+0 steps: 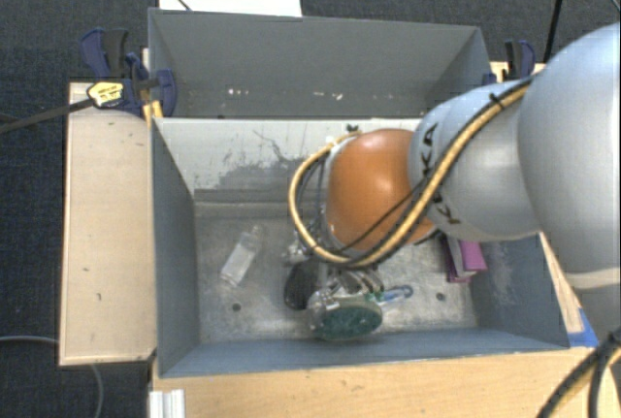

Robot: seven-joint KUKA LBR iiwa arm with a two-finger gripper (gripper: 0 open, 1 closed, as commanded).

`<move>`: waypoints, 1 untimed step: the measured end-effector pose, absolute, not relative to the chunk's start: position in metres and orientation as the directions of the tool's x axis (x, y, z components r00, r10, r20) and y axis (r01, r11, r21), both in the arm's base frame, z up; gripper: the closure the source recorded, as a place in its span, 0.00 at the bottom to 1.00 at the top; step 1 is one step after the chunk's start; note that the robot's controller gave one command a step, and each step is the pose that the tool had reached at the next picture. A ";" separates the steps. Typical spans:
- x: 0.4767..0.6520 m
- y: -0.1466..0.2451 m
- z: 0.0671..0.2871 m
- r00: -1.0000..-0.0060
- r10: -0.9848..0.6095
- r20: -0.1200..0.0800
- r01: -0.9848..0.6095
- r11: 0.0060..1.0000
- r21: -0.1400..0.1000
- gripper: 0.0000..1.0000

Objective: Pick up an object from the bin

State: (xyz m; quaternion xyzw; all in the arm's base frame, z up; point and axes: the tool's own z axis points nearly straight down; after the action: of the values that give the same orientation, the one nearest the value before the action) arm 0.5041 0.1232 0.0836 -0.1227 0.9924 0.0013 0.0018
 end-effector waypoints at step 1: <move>0.504 0.123 0.083 -0.971 -0.241 -0.005 -0.241 0.971 0.002 1.00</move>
Offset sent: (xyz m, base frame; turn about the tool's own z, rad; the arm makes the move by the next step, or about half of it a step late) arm 0.0000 0.0000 0.0000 0.0000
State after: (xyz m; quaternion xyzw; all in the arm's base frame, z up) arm 0.5042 0.1235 0.0829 -0.1212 0.9926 0.0014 0.0022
